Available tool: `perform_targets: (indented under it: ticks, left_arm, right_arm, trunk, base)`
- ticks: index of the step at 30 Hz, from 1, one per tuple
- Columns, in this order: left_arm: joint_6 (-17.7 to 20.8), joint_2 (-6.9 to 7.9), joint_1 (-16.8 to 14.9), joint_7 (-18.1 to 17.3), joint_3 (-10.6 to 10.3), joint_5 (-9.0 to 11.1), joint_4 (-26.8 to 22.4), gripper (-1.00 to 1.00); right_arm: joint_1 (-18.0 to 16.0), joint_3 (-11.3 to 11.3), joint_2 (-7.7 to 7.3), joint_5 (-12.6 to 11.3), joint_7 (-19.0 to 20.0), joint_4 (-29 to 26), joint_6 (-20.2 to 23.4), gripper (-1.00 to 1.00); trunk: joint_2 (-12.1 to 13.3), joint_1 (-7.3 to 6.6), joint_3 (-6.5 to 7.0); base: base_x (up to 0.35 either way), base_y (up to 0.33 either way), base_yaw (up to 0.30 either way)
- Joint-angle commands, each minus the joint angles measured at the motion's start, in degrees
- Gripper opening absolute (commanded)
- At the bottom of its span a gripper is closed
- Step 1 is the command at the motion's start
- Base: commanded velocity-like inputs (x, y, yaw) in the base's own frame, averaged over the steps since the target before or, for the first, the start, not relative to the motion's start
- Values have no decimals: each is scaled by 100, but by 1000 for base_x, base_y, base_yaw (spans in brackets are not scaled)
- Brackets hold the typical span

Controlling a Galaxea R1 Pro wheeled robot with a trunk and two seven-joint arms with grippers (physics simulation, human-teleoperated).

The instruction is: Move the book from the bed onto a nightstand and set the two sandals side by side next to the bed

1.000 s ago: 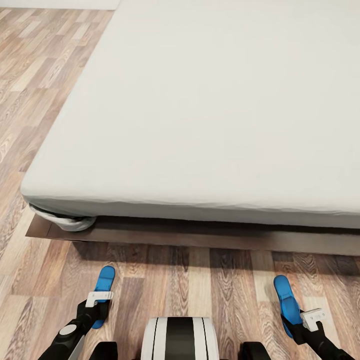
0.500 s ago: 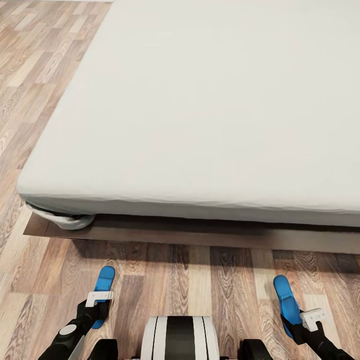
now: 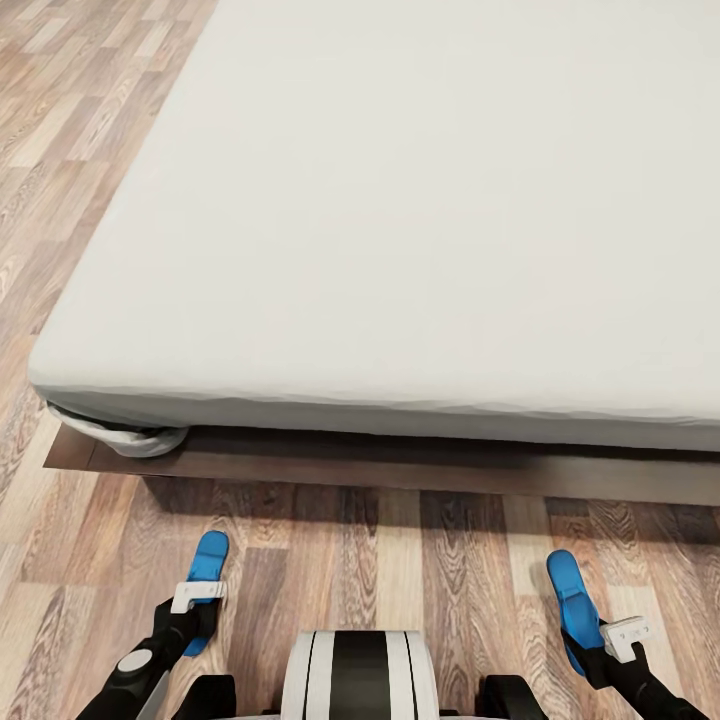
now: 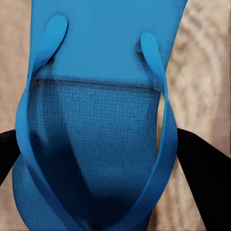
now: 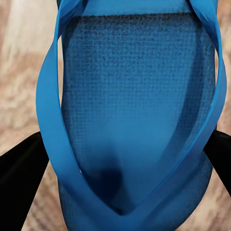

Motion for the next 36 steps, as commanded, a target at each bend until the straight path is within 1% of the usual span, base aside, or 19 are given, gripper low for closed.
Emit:
perform_targets:
  ticks: [1,3,4,15,17,19,20,28,33,36]
  left_arm:
    - [-111,5,2,-7,-13,63,-14,-100]
    - [-272,5,4,-7,-12,82,-14,-100]
    - [-293,5,4,-7,-11,85,-11,-100]
    - [-331,5,5,-7,8,116,-10,-100]
    - [-331,5,5,-7,48,117,-10,-100]
    - [-331,5,5,-7,219,113,-13,-100]
    - [-333,5,5,-7,270,111,-14,-100]
    - [-360,5,5,-7,349,109,-14,-100]
    - [-366,5,5,-7,498,109,-14,-100]
    - [-366,5,5,-7,547,109,-14,-100]
  right_arm:
    - [-3,39,-3,-62,29,4,-13,-100]
    - [-3,39,-3,-62,30,3,-13,-100]
    - [-3,39,-3,-62,32,3,-13,-100]
    - [-3,39,-3,-62,34,3,-13,-100]
    - [-3,39,-3,-62,35,3,-13,-100]
    - [-3,39,-3,-62,33,3,-13,-100]
    - [-3,39,-3,-62,31,3,-13,-100]
    - [-3,39,5,-62,30,9,-13,-100]
    - [-3,39,7,-62,29,11,-13,-100]
    - [-3,39,8,-62,29,12,-13,-100]
  trunk:
    - [-1,-1,-3]
    - [-1,-1,-3]
    - [-1,-1,-3]
    - [-1,-1,-3]
    - [-1,-1,-3]
    - [-4,4,-47]
    - [-5,7,-69]
    - [-5,7,-69]
    - [-5,7,-69]
    - [-9,15,-135]
  base:
    - [0,0,0]
    - [0,0,0]
    - [0,0,0]
    - [0,0,0]
    - [0,0,0]
    - [0,0,0]
    - [0,0,0]
    - [0,0,0]
    - [0,0,0]
    - [0,0,0]
